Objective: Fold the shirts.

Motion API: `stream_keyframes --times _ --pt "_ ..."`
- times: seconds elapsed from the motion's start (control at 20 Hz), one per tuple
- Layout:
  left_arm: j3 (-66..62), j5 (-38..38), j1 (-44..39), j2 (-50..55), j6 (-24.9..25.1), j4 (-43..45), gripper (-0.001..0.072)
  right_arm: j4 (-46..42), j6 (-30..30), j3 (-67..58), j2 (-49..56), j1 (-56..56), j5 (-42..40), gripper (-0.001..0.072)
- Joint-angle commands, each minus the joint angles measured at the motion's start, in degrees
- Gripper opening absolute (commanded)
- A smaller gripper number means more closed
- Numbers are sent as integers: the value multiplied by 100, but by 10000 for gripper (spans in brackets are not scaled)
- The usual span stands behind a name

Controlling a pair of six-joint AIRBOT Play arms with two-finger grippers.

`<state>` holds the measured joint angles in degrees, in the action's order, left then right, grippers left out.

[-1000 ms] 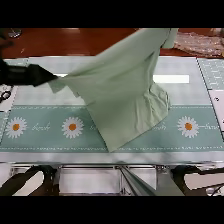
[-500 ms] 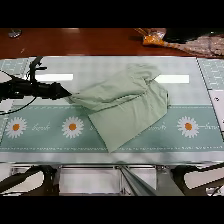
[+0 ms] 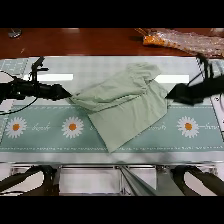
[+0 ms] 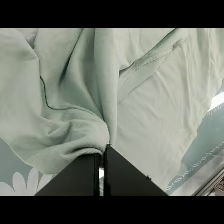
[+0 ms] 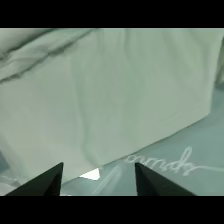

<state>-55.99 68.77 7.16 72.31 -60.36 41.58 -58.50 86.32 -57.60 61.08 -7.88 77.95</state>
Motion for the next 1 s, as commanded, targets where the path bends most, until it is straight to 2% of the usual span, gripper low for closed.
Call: stream_keyframes --times 0.0,0.1,0.3,0.4,0.65,0.8,0.95 --pt "0 -2 -4 2 37 0 22 1528 356 2728 -1528 0 -1416 536" --pt "0 -2 -4 2 33 0 22 1513 450 3241 -1738 299 -1585 489" --pt "0 2 -2 2 31 0 21 651 1255 3357 -1558 1624 -1978 489" --pt "0 2 -4 2 31 0 22 549 1449 3357 -1213 2057 -2221 493" --pt "0 2 -2 2 31 0 22 1403 874 3357 -227 2494 -3036 495" --pt "0 -2 -2 2 33 0 21 1541 863 3357 -37 2496 -3401 494" --pt "0 -7 -2 2 33 0 21 1714 817 3357 157 2496 -3930 405"
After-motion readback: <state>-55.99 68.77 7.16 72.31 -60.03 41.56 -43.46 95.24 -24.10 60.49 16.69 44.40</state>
